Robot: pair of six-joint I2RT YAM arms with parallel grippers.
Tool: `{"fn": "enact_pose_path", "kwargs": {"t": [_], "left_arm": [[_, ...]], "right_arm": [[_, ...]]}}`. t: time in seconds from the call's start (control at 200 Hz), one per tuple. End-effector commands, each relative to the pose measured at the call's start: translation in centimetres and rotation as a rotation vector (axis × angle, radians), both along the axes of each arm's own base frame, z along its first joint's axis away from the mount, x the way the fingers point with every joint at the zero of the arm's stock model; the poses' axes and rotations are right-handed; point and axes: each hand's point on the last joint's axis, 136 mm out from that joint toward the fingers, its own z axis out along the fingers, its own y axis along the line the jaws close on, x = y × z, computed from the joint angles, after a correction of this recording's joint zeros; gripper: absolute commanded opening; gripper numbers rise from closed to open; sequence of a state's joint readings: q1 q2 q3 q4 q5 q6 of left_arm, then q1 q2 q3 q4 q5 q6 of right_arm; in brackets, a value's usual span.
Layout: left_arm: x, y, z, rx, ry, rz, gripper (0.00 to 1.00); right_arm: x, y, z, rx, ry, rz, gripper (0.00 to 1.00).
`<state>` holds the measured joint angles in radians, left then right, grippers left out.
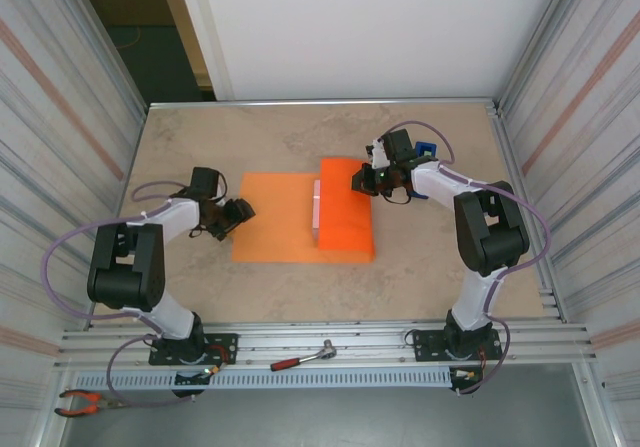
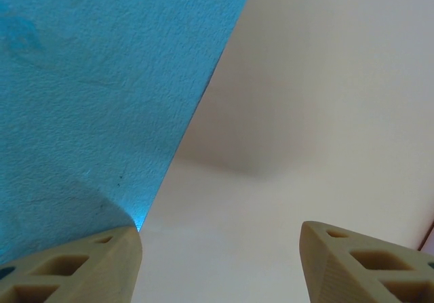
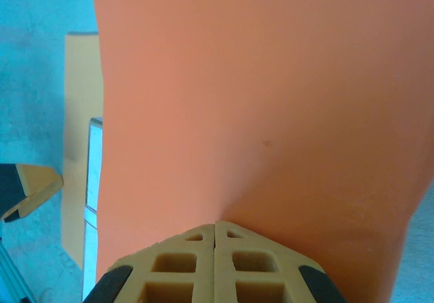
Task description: Wrap the gift box in paper
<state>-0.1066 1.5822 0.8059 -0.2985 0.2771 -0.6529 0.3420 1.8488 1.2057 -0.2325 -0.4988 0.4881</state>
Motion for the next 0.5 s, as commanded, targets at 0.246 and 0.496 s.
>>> {"fn": "enact_pose_path", "kwargs": {"t": [0.246,0.496], "left_arm": [[-2.3,2.3,0.2,0.127,0.021,0.027,0.67],[-2.0,-1.0,-0.3,0.115,0.019,-0.096,0.67]], "right_arm": [[-2.8,-2.0,-5.0,-0.12,0.144,-0.013,0.0],[-2.7,-2.0,-4.9,-0.117,0.146,-0.017,0.0]]}}
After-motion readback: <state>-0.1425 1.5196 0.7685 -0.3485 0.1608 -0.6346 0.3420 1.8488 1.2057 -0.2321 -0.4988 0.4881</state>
